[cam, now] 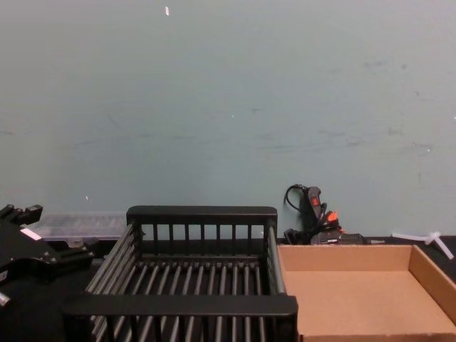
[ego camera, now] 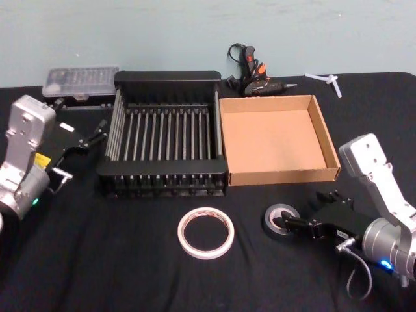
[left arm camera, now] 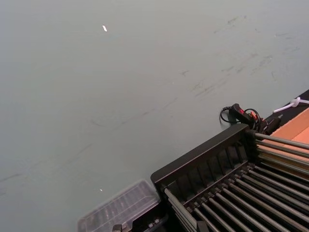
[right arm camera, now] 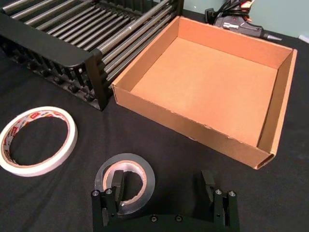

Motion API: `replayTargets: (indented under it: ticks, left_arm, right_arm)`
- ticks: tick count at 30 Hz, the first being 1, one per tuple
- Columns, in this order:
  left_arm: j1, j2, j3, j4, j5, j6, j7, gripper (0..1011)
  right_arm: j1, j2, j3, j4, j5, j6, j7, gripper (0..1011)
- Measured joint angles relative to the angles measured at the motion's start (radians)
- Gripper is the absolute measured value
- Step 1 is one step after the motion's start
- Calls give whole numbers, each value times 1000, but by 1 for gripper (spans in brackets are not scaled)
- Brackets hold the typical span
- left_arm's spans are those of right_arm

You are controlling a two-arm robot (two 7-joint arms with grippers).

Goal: Pick up the white tape and place it into the black box , Pick up the silver tape and place it into the brown box.

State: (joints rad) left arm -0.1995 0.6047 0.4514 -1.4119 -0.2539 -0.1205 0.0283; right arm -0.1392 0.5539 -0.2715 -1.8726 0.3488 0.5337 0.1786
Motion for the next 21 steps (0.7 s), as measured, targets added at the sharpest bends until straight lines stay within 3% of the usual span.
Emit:
replayTargets:
  ticks: [21]
  left_arm:
    - [0,0,0,0,0,0,0,1001]
  right_arm:
    - [32,-43,3,50,-43,15,45,1002]
